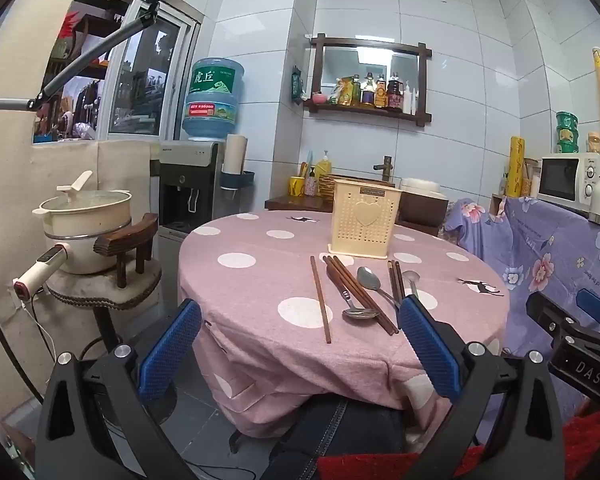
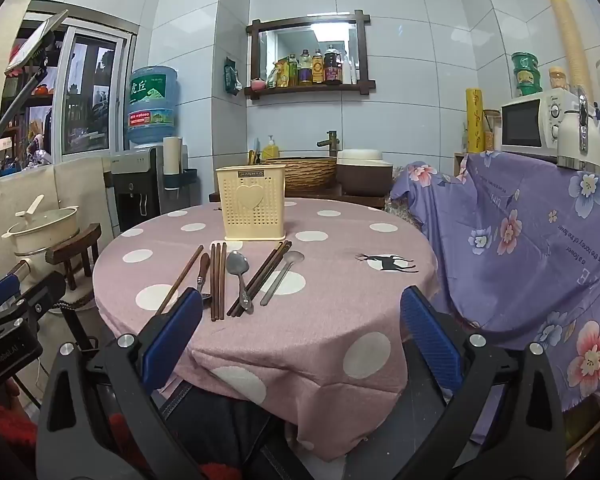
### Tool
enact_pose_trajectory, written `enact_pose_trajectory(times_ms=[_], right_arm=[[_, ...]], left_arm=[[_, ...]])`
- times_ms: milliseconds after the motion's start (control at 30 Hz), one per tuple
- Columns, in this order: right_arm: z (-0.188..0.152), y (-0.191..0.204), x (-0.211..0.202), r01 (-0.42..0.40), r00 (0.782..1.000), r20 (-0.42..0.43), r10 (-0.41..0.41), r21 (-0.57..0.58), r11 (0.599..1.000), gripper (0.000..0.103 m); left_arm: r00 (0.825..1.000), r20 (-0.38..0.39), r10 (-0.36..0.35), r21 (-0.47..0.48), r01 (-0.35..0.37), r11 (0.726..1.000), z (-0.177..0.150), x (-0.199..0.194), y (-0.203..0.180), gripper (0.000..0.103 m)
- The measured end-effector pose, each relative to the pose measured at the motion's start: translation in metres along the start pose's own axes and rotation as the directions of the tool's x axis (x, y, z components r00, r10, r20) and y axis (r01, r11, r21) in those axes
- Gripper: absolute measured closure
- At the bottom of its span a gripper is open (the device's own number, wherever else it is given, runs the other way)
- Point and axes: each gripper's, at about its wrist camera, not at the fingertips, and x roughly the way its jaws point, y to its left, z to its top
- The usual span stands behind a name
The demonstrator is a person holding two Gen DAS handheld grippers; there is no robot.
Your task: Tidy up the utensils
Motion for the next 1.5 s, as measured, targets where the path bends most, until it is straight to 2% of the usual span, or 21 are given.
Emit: enact_pose_trajectory(times_ms=[1500], right_arm=[[0.001, 0.000, 0.002, -0.001, 1.000, -0.013, 0.001, 0.004, 1.000, 0.005]], left_arm=[[1.000, 0.002, -0.006, 0.008, 0.006, 1.000, -0.004, 0.001, 0.006, 0.005]])
